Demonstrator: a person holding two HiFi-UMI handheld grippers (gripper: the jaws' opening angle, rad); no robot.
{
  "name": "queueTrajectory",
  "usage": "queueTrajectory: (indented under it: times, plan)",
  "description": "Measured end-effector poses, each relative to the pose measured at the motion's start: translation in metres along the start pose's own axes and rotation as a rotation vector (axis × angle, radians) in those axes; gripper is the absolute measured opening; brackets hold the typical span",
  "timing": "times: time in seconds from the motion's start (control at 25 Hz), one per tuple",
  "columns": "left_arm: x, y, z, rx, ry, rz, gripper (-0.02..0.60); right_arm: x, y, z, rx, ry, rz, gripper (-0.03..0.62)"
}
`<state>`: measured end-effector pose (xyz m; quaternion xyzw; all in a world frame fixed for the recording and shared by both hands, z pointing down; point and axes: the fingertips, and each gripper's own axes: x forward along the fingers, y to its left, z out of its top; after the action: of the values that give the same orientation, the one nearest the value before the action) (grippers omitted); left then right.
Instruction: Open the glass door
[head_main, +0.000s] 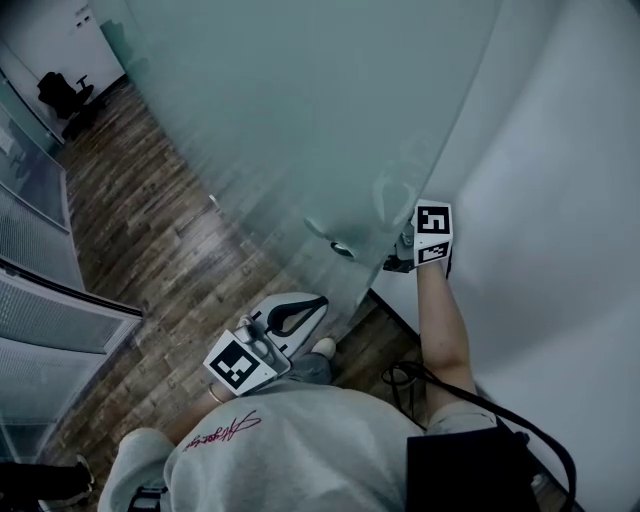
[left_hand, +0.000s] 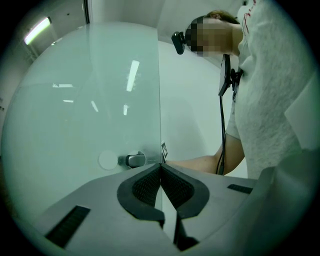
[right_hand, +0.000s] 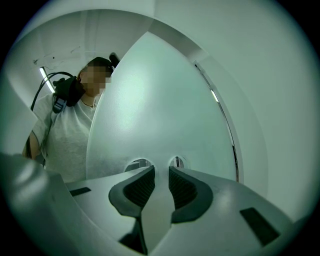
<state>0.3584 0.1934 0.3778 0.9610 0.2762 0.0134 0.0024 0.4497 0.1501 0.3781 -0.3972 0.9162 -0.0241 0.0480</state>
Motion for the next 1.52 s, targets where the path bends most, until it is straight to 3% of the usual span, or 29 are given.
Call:
queueTrajectory:
  times: [0.4, 0.96, 1.16, 1.32, 1.52]
  plan:
    - [0.008, 0.008, -0.007, -0.026, 0.014, -0.002, 0.012, -0.019, -0.009, 0.012, 0.042, -0.06, 0.027, 0.095]
    - [0.006, 0.006, -0.013, -0.052, 0.025, 0.008, 0.012, -0.015, -0.006, 0.016, 0.025, -0.018, 0.023, 0.112]
    - [0.007, 0.012, -0.012, -0.067, 0.025, 0.014, 0.012, -0.037, -0.025, 0.021, 0.003, -0.019, -0.096, 0.127]
    - [0.007, 0.009, -0.012, -0.077, 0.02, 0.009, 0.012, -0.057, -0.018, 0.029, -0.029, -0.075, -0.185, 0.055]
    - [0.015, 0.006, -0.011, -0.075, 0.005, -0.01, 0.012, -0.07, -0.002, 0.025, -0.057, -0.061, -0.277, 0.043]
